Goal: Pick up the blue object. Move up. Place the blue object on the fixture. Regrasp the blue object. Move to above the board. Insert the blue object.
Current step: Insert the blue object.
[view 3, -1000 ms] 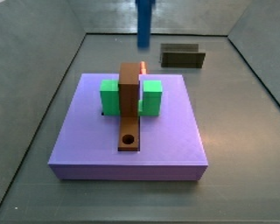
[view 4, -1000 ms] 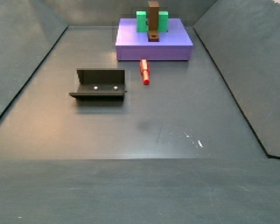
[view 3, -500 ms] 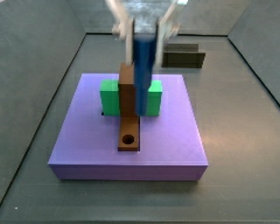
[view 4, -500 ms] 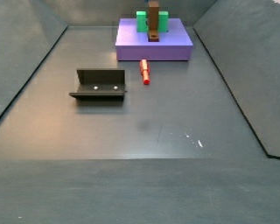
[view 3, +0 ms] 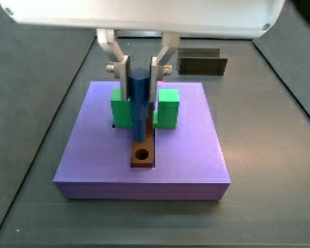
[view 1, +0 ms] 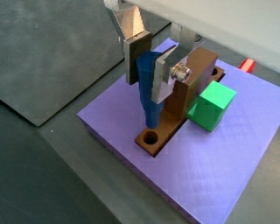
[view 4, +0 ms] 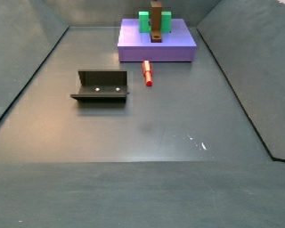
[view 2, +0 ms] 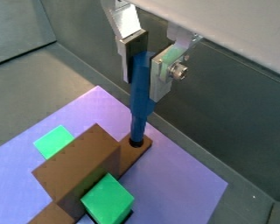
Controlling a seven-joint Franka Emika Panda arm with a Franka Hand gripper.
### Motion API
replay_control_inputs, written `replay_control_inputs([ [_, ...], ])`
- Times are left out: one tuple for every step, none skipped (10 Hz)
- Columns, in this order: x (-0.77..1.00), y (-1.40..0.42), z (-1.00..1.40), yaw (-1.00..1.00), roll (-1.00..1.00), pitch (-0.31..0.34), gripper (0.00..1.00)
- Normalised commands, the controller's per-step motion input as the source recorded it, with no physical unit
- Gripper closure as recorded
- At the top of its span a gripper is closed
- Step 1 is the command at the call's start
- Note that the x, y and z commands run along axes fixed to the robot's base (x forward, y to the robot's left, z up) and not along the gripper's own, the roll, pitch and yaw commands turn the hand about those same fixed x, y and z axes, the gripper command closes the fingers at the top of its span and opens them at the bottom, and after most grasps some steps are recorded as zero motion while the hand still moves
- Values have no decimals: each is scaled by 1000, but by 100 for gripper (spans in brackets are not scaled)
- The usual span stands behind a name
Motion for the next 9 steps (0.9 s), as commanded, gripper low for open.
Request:
replay_control_inputs([
  [0,-74,-209,0,-70,-17,100],
  [26,-31,-186,0,-59,0,100],
  [29,-11,-163,0,-76,0,100],
  [74,-20,-117,0,-83,0,100],
  [157,-20,-97,0,-76,0,100],
  [171,-6,-91,0,-67,0,100],
  [109,0,-94,0,-53,0,100],
  [31,-6,-106,0,-31,0,100],
  [0,-40,-117,0,-27,-6,100],
])
